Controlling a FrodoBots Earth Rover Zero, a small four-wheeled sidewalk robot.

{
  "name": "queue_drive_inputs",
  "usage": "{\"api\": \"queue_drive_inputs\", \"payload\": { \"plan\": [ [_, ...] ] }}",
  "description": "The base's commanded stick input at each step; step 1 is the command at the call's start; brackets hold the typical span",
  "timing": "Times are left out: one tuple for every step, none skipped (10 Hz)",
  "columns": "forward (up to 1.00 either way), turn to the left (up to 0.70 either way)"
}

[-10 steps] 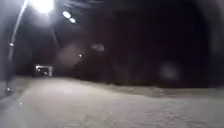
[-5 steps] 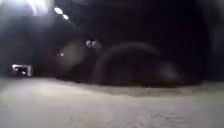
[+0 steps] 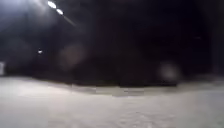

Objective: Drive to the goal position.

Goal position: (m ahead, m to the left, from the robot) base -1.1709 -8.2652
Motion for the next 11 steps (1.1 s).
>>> {"api": "queue_drive_inputs", "payload": {
  "plan": [
    [0.0, -0.57],
    [0.0, -0.53],
    [0.0, -0.24],
    [0.0, 0.0],
    [0.0, 0.0],
    [0.0, 0.0],
    [0.0, 0.0],
    [0.0, 0.0],
    [0.0, 0.0],
    [0.0, -0.04],
    [0.0, -0.21]
  ]
}}
